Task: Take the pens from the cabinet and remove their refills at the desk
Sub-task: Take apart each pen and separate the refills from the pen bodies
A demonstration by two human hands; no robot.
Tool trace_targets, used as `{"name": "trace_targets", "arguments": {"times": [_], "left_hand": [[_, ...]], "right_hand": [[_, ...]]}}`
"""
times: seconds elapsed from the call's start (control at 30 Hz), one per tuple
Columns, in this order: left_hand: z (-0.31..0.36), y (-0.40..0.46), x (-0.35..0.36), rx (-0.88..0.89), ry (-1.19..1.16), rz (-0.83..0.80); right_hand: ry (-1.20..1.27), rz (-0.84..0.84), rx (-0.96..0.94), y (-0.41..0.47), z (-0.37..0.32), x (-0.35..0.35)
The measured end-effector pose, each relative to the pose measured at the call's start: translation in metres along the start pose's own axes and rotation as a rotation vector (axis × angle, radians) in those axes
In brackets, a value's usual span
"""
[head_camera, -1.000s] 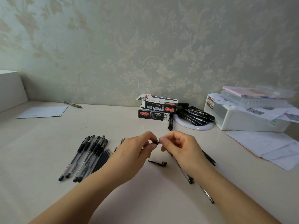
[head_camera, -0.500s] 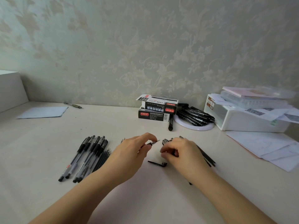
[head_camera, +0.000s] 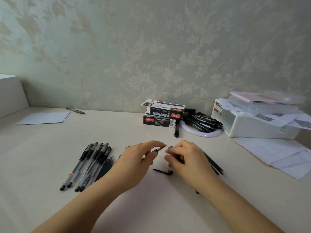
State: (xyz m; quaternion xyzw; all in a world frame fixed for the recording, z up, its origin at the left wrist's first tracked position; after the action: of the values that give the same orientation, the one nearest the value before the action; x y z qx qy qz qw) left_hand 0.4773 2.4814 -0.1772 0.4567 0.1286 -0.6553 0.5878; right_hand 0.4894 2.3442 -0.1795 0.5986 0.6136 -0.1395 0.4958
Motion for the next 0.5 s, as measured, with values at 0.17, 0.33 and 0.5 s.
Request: {"name": "trace_targets", "arguments": {"times": [0.17,0.33,0.5], "left_hand": [[0.005,0.0,-0.002,0.032,-0.185,0.025],[0.011,0.0,-0.002,0.066,-0.22,0.021],[0.009,-0.001,0.001,0.058,-0.121,0.007]], "right_hand": [[0.532,0.011,0.176,-0.002,0.004,-0.003],[0.835,-0.017,0.274,-0.005,0.006,0.004],[1.101,0.2,0.407,-0.002,0.031,-0.014]]}}
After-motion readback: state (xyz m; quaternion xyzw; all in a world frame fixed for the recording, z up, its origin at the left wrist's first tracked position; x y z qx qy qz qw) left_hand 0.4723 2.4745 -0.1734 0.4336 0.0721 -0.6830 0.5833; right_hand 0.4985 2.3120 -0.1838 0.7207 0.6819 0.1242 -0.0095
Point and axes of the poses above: each hand's wrist, its own y-axis towards the middle knuckle, its own x-axis out of the palm, z = x × y, the point moved 10 cm from there along y, towards the middle knuckle, and after that the axes turned 1 degree about -z, right-handed, at the moved point
